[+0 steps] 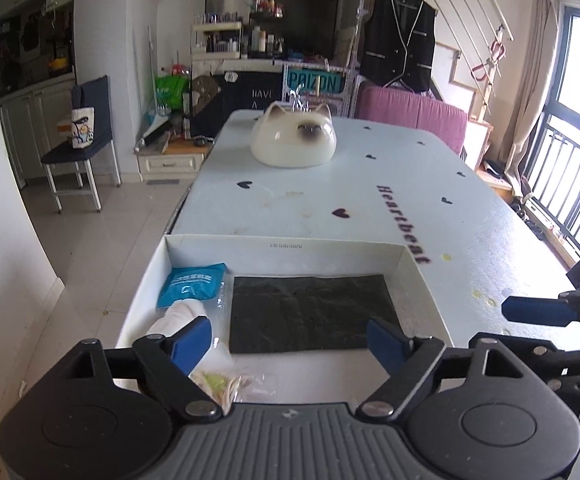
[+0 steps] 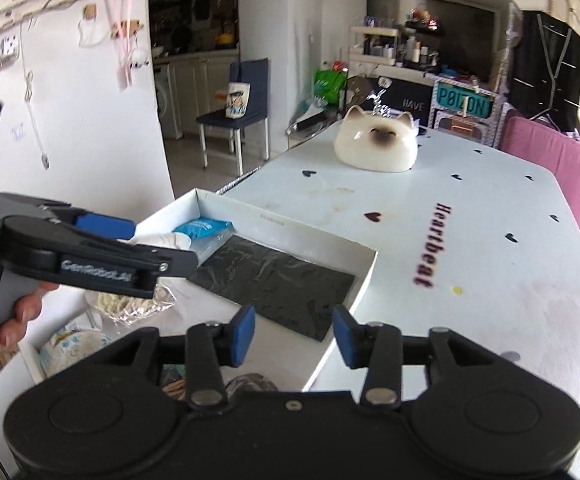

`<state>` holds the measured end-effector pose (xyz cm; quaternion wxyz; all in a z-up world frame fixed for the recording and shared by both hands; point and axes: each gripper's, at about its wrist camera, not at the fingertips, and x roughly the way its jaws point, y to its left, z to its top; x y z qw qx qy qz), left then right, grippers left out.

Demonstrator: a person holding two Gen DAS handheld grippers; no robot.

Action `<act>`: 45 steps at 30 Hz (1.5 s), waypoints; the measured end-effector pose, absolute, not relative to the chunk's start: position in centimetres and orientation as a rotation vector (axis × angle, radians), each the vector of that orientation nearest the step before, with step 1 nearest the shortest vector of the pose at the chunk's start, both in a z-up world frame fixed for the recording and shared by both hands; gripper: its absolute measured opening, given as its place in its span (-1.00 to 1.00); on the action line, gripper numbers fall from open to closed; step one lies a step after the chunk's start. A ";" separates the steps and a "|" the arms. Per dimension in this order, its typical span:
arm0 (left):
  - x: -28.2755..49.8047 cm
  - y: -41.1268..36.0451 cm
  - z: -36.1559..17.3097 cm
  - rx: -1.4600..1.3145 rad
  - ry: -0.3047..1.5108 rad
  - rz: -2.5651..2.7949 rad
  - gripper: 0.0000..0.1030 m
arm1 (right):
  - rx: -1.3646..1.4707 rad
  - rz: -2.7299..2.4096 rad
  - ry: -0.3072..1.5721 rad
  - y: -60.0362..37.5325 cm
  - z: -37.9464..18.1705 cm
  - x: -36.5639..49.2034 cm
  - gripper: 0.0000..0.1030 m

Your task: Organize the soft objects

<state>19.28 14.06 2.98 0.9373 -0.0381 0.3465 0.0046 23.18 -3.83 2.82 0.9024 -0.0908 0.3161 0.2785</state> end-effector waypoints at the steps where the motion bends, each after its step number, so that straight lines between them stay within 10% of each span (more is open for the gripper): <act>1: 18.7 14.1 3.2 -0.076 0.701 0.011 0.68 | -0.176 0.571 0.647 -4.1 2.9 22.7 -0.04; 21: 6.9 13.0 4.9 -0.077 0.529 0.043 1.00 | -0.098 0.395 0.470 -9.6 3.7 13.2 0.86; 45: -0.2 9.3 1.0 -0.018 0.452 0.026 1.00 | -0.030 0.281 0.392 -13.6 0.1 5.7 1.00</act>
